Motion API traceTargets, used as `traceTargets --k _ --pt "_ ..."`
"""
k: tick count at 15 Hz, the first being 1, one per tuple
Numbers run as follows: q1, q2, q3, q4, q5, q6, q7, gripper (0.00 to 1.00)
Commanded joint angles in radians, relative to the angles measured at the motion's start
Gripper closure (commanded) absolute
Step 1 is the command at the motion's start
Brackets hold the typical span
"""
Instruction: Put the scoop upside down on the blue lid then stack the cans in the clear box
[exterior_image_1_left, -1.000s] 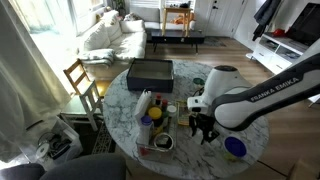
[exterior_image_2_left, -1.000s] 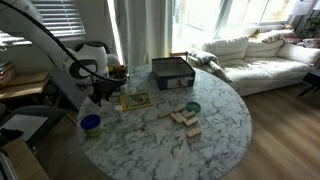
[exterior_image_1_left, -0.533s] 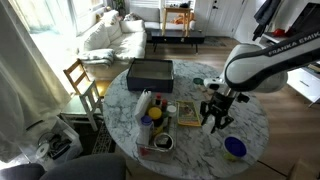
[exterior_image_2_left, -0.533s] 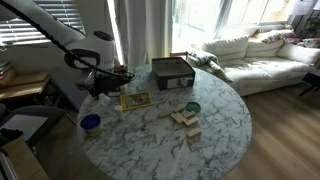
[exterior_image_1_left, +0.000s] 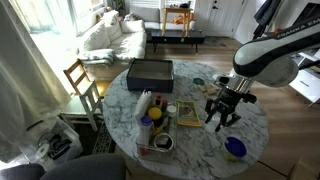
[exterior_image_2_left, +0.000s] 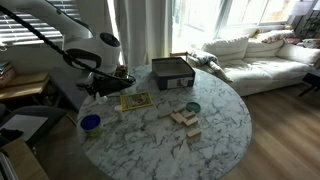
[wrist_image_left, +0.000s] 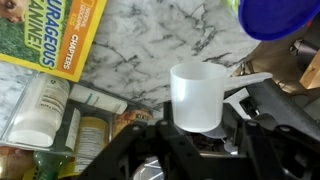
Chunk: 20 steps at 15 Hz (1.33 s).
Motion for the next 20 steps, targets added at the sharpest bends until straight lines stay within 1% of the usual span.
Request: traceTargets --k 1,3,4,5,7,8,13,16,20 --pt "0.035 0.0 -0.033 0.001 0.001 -0.003 0.0 0.75" --pt "0.013 -0.007 -0.055 0.001 0.047 -0.06 -0.049 0.75" --pt "0.003 -0.011 -0.066 0.002 0.083 -0.102 -0.086 0.75" --pt "-0.003 -0.016 -0.081 -0.002 0.094 -0.137 -0.1 0.75" --pt "-0.017 -0.018 -0.114 -0.004 0.131 -0.226 -0.172 0.75" --pt "-0.024 -0.016 -0.129 -0.007 0.16 -0.269 -0.241 0.75" --pt "-0.045 0.011 -0.188 -0.032 0.212 -0.407 -0.511 0.75" --pt "-0.055 0.042 -0.21 -0.044 0.212 -0.462 -0.632 0.75" --pt "-0.065 0.099 -0.226 -0.053 0.197 -0.478 -0.699 0.75"
